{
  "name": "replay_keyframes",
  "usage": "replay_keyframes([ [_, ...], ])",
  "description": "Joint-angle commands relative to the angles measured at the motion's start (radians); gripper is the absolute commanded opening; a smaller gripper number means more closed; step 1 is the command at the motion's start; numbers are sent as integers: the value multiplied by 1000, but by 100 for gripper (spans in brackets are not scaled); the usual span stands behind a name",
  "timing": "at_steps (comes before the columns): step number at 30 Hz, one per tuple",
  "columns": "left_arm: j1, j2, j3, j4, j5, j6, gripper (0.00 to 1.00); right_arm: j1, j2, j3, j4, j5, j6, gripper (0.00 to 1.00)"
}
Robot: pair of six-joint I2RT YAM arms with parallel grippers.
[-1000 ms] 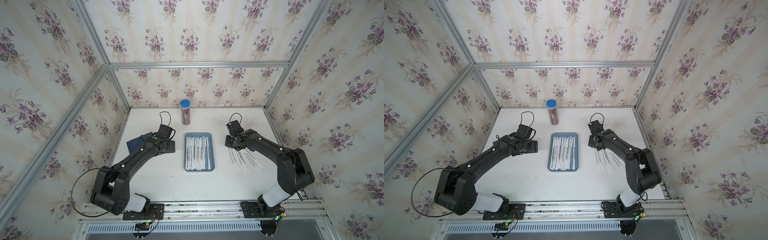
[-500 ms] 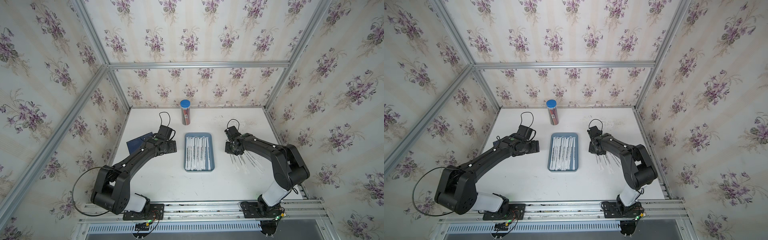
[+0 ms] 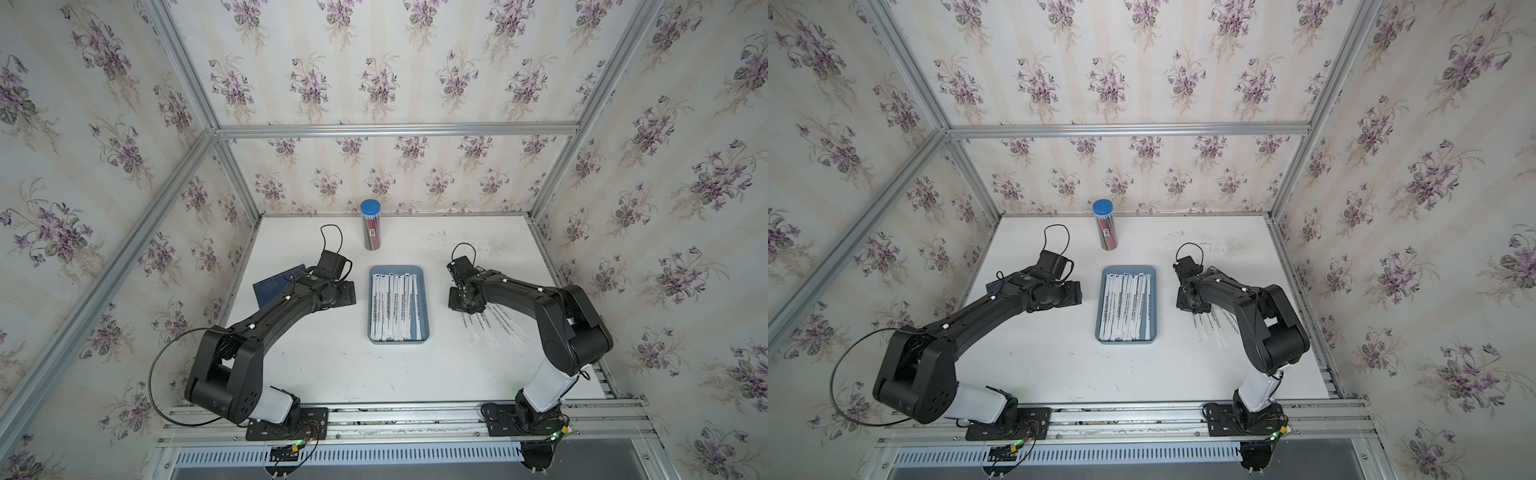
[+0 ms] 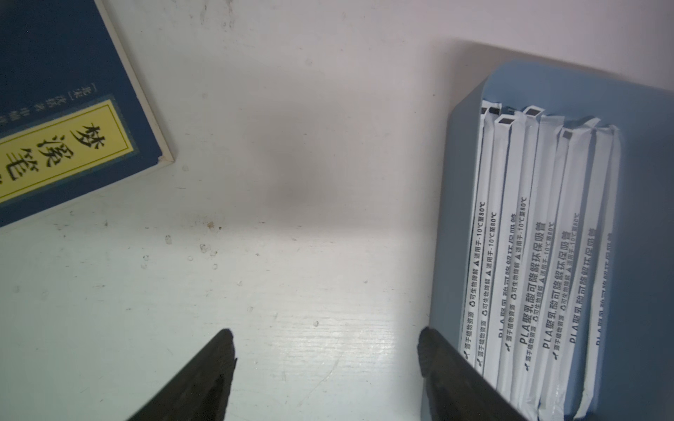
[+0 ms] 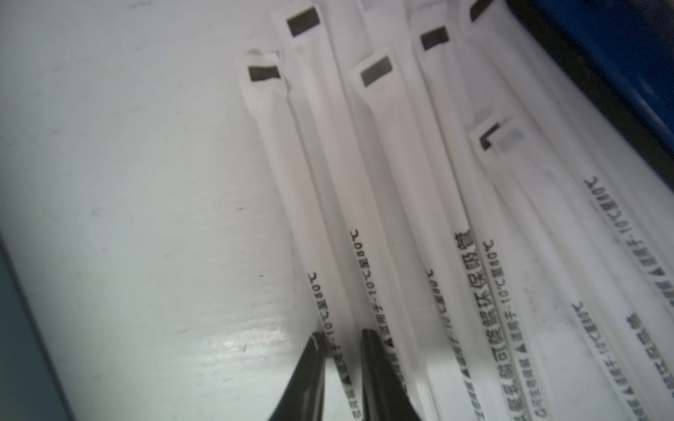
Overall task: Put the straws into the storage box
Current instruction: Pick up the straw from the center of the board, then place the straw in the storage box.
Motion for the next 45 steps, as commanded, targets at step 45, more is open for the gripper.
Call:
replay_keyframes([
  [45, -4, 21, -43, 44, 9, 11, 80, 351, 218, 399, -104, 42, 254, 10],
])
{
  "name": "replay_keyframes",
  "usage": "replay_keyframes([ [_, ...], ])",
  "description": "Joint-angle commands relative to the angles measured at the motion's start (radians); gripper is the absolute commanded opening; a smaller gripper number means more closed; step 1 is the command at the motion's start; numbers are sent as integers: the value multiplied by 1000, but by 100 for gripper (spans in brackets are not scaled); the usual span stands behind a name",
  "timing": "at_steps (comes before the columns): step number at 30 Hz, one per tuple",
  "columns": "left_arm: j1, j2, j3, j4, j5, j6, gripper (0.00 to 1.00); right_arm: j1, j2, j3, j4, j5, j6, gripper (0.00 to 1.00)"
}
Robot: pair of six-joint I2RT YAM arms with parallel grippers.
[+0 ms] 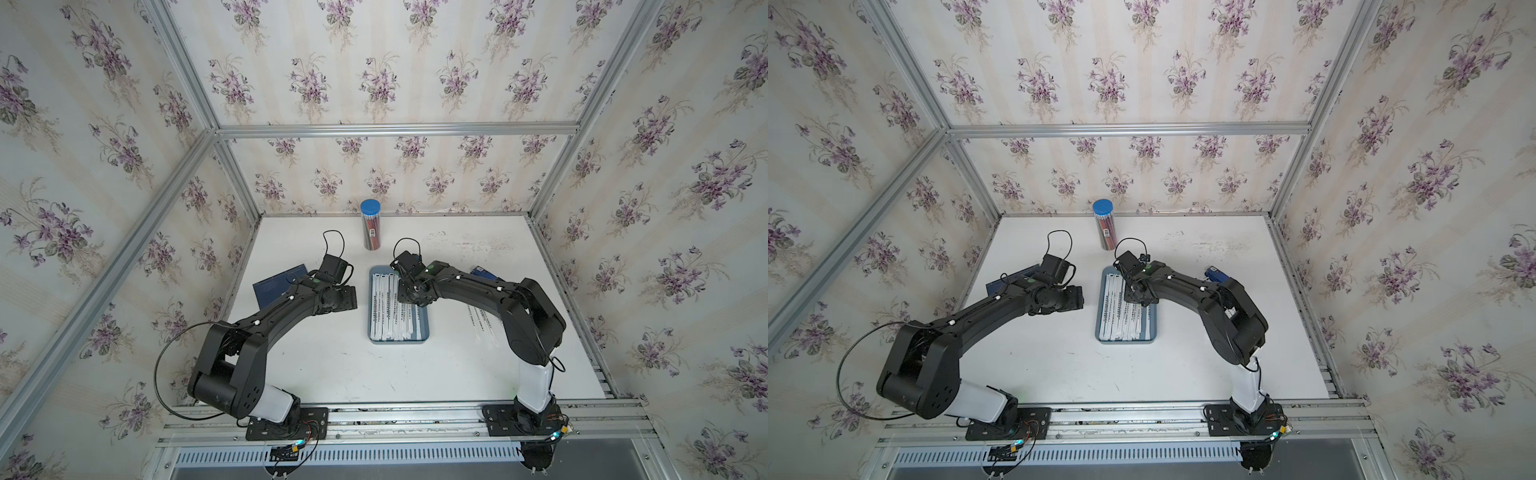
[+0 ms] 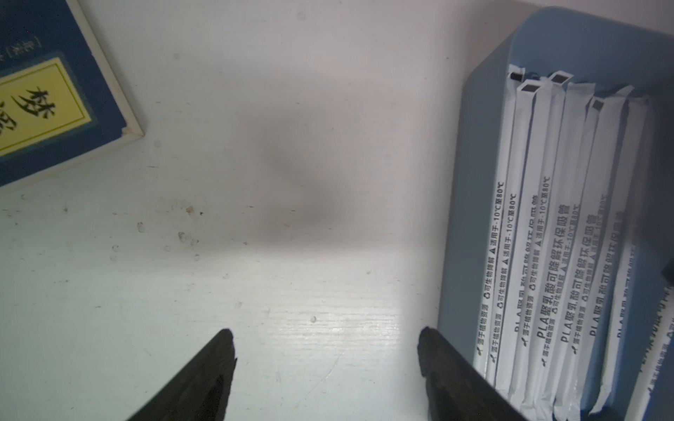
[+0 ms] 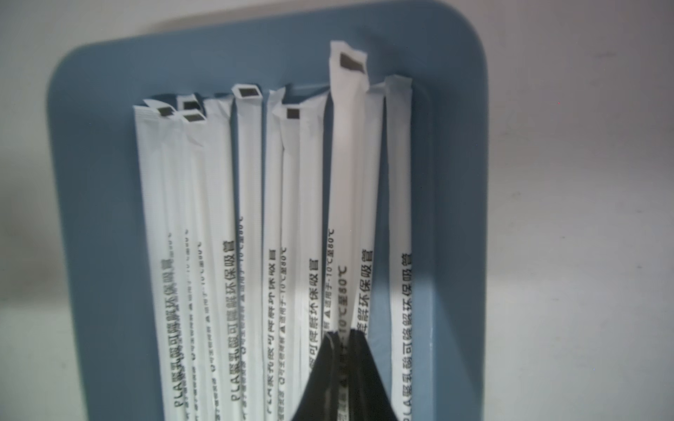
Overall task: Put the straws into the storage box
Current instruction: Place the straw in the storage box, then pick up the straw from the center of the board.
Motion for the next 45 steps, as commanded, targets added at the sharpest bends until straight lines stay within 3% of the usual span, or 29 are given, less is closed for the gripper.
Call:
replay_keyframes([
  [1, 1, -1, -3, 20, -8, 7, 80, -1, 14, -12, 9, 35, 27, 10],
  [25, 2, 0, 3, 15, -8, 11, 80, 0, 51, -2, 5, 51, -4, 15],
  [33, 0, 3, 12, 13, -8, 11, 80, -1, -24, 2, -42, 69, -41, 23],
  [39, 2, -1, 29, -17, -40, 17, 80, -9, -113, -24, -81, 71, -46, 22],
  [45, 2, -25, 44, -44, -94, 41, 80, -157, -301, -198, -83, 89, -119, 21],
])
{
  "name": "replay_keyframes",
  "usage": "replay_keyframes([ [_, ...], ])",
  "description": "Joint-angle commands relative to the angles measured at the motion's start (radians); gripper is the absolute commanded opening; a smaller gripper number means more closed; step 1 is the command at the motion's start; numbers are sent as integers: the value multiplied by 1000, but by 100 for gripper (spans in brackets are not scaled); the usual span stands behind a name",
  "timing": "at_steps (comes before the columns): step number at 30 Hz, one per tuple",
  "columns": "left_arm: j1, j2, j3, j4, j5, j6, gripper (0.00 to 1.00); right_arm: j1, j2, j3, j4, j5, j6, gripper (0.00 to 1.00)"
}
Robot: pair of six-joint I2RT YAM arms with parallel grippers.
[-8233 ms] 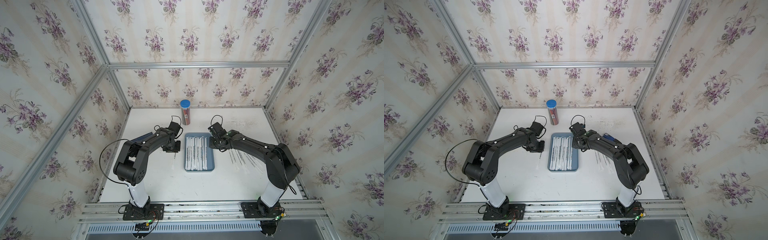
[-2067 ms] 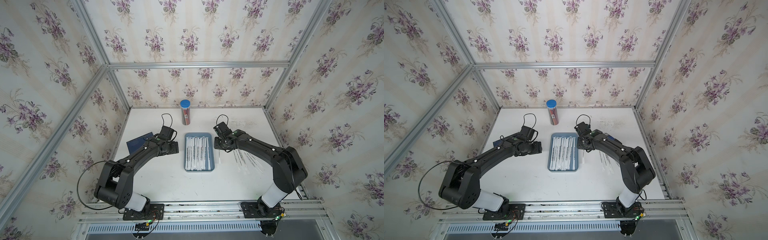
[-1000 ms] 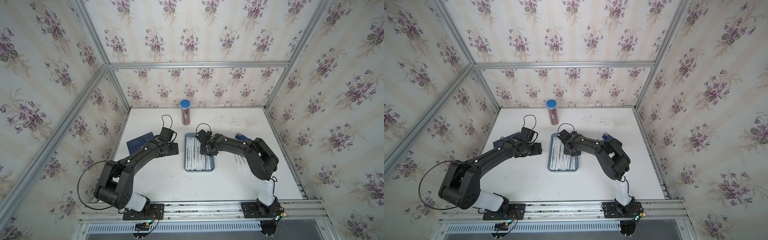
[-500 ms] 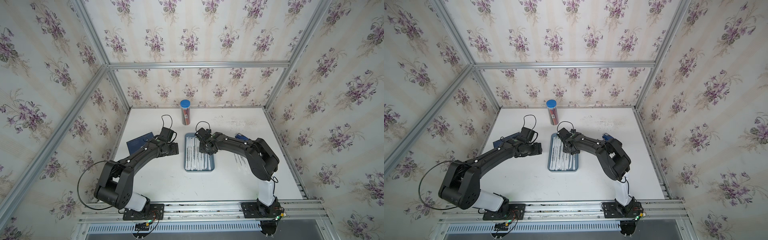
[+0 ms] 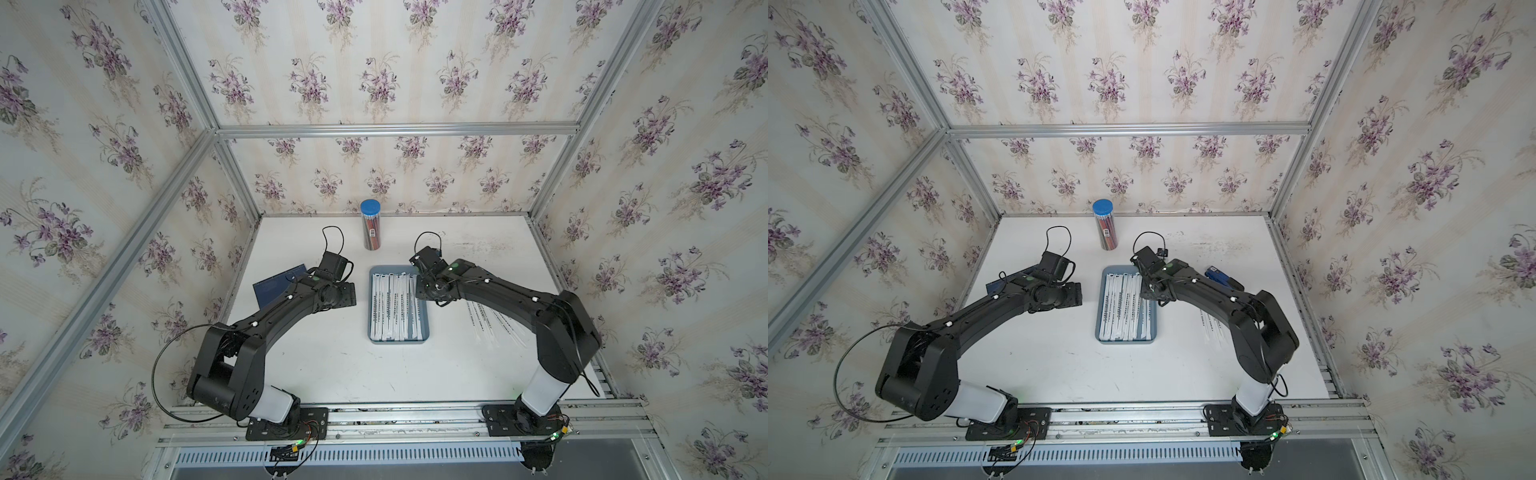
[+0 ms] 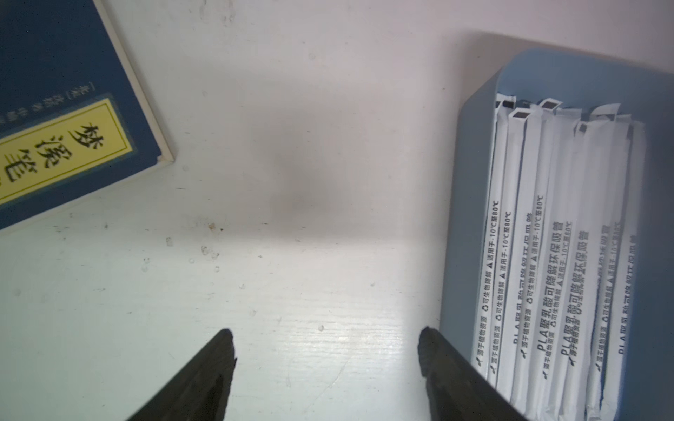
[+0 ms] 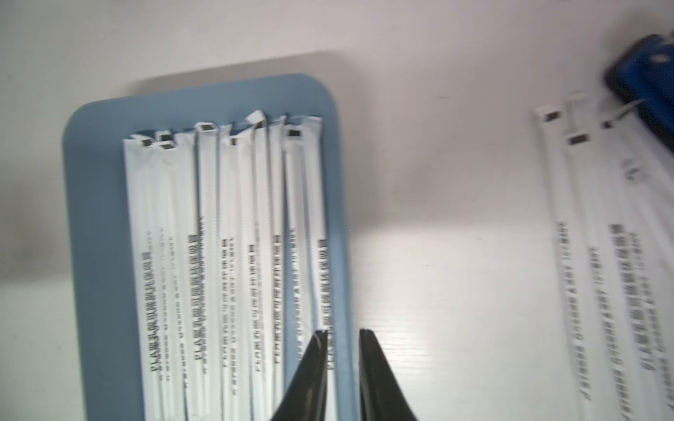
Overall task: Put the straws into the storage box
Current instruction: Pick up the straw from the center of the board.
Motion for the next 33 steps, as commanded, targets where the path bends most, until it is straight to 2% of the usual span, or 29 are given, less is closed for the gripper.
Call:
replay_keyframes([
  [1, 2, -12, 10, -20, -34, 24, 80, -87, -60, -87, -18, 16, -70, 22],
  [3, 1, -10, 9, -9, -18, 20, 80, -185, -67, -155, 0, -26, -121, 22],
  [6, 1, 3, 10, -9, 4, 9, 80, -235, -53, -204, 8, -17, -164, 24],
  [9, 1, 8, 11, -22, 6, 4, 80, -250, -42, -227, 28, 8, -176, 28],
  [17, 1, -13, 7, -38, -19, 10, 81, -270, 13, -245, 66, -7, -194, 28],
  [29, 0, -4, 7, -27, -4, 9, 81, -296, 49, -289, 111, -39, -206, 24],
  [33, 2, -4, 9, -25, -1, 8, 81, -301, 54, -294, 126, -86, -203, 19],
])
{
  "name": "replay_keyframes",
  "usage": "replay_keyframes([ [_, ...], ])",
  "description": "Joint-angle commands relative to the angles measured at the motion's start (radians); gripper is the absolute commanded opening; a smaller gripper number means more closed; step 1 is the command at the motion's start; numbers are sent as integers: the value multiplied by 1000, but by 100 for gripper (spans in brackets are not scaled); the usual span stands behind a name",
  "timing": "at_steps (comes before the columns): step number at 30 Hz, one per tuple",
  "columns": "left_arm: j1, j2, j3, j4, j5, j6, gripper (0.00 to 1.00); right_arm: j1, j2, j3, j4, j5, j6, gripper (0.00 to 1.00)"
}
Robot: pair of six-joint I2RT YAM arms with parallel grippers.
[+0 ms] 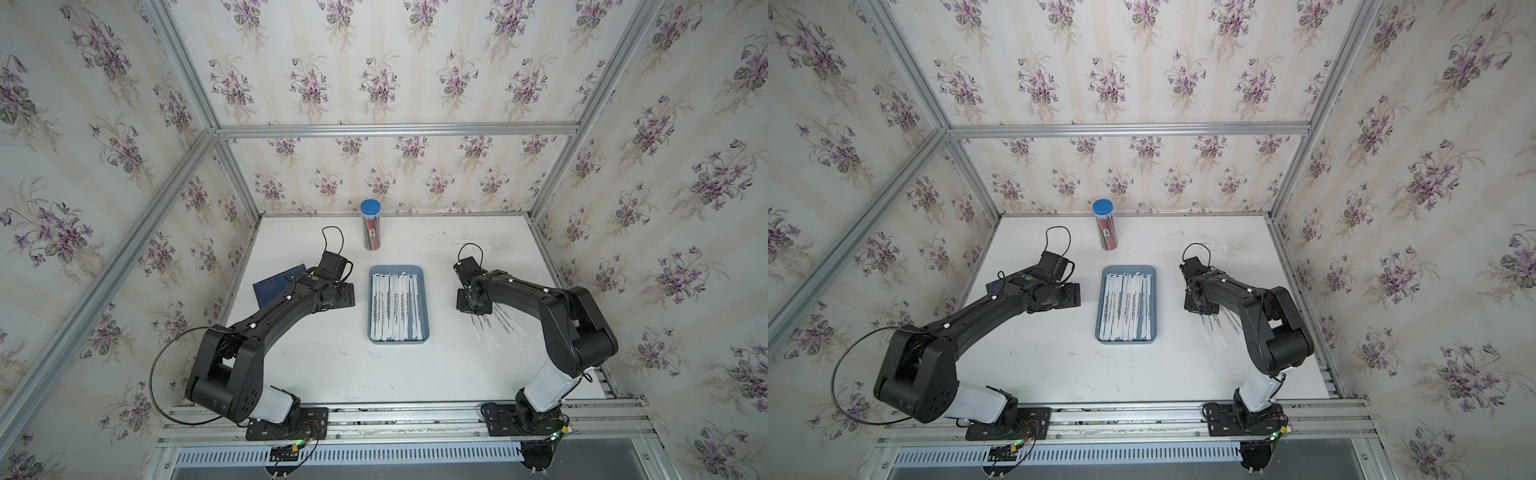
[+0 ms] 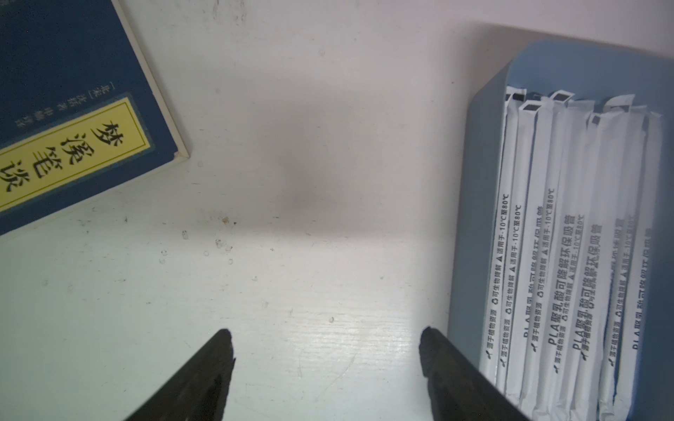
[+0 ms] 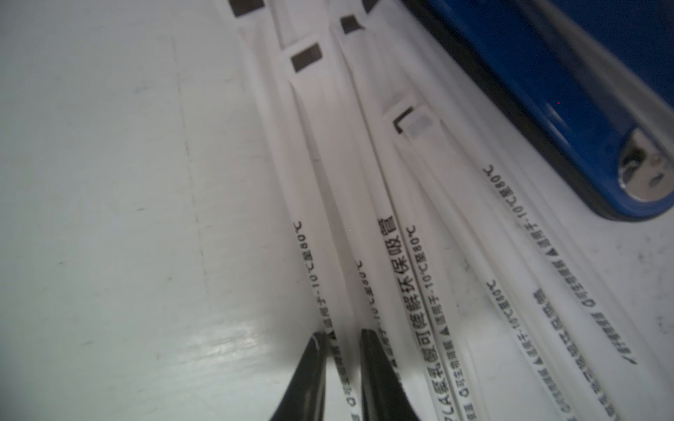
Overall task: Put the straws into the storage box
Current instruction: Pick up the straw from the center of the board, then place the straw in the storage box.
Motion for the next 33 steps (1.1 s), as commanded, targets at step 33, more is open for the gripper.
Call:
replay_keyframes([
  [33, 1, -10, -27, 25, 0, 1, 81, 445, 142, 535, -135, -67, 298, 12],
])
